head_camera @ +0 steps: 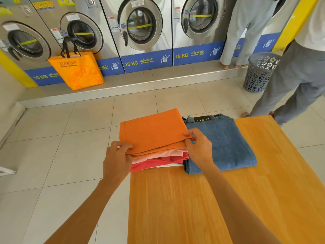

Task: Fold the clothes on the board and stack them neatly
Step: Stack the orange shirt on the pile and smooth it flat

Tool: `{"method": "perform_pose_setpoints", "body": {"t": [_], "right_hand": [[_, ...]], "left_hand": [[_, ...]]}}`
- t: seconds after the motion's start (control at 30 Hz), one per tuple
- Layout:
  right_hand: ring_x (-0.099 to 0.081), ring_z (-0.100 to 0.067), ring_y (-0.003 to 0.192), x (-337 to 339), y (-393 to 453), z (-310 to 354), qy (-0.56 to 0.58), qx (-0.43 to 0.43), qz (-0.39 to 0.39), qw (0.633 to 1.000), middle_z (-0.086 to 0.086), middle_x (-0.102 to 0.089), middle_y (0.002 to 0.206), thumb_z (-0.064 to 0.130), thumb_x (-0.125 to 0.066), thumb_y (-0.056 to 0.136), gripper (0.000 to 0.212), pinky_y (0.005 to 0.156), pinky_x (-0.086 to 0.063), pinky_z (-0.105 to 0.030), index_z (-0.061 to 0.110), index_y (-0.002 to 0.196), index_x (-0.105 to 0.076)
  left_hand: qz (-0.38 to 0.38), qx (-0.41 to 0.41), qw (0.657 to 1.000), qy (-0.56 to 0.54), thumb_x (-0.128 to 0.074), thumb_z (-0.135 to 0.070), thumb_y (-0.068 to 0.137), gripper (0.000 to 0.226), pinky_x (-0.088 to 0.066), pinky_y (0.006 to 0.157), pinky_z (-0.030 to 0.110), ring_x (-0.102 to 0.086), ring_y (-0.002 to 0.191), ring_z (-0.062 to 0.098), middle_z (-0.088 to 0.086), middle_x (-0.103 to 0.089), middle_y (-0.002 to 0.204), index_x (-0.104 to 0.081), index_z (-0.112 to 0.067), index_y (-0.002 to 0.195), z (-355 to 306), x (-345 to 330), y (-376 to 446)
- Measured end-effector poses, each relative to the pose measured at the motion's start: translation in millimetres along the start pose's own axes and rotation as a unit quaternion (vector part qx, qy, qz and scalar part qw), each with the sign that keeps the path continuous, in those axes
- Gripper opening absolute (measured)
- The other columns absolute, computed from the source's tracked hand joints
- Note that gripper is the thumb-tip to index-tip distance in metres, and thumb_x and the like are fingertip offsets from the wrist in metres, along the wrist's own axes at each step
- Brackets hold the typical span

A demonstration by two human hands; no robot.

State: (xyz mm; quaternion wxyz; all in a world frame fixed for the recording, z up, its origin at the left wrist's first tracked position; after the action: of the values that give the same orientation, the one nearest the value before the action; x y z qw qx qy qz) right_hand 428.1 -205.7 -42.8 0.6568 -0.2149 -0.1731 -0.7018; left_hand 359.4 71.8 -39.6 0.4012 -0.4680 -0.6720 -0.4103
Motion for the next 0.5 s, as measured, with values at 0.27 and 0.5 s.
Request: {"method": "perform_pose_setpoints", "body": {"t": [0.27, 0.5], "right_hand": [[-0.058, -0.017, 0.083, 6, -8, -13, -0.141, 0.09, -0.043, 0.985, 0.005, -0.065, 0.086, 0.02, -0.06, 0.097, 0.014, 0.055, -0.053, -0.037, 0.03, 0.102, -0.068], [-0.052, -0.016, 0.092, 16, -7, -17, -0.153, 0.12, -0.053, 0.979, 0.007, -0.058, 0.088, 0.026, -0.066, 0.094, 0.012, 0.053, -0.051, -0.035, 0.032, 0.101, -0.075]], "left_hand": [[-0.047, -0.002, 0.998, -0.031, -0.076, -0.017, 0.084, 0.013, -0.055, 0.073, 0.035, -0.064, 0.086, 0.024, 0.004, -0.074, 0.097, -0.078, -0.014, 0.097, 23, 11, -9], [0.025, 0.216, 0.907, -0.36, -0.079, -0.025, 0.081, 0.012, -0.056, 0.088, 0.041, -0.072, 0.089, 0.023, -0.002, -0.077, 0.09, -0.077, -0.024, 0.093, 35, 7, -3]]}}
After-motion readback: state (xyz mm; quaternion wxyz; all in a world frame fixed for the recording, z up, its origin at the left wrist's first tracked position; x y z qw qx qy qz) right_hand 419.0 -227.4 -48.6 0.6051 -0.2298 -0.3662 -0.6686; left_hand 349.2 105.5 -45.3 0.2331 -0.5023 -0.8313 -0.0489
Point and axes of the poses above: each hand's wrist, its own y-axis towards the middle knuckle, its own x-axis out of the back of the hand, z = x × y, the point moved 1 cm from there along y, towards the middle knuckle
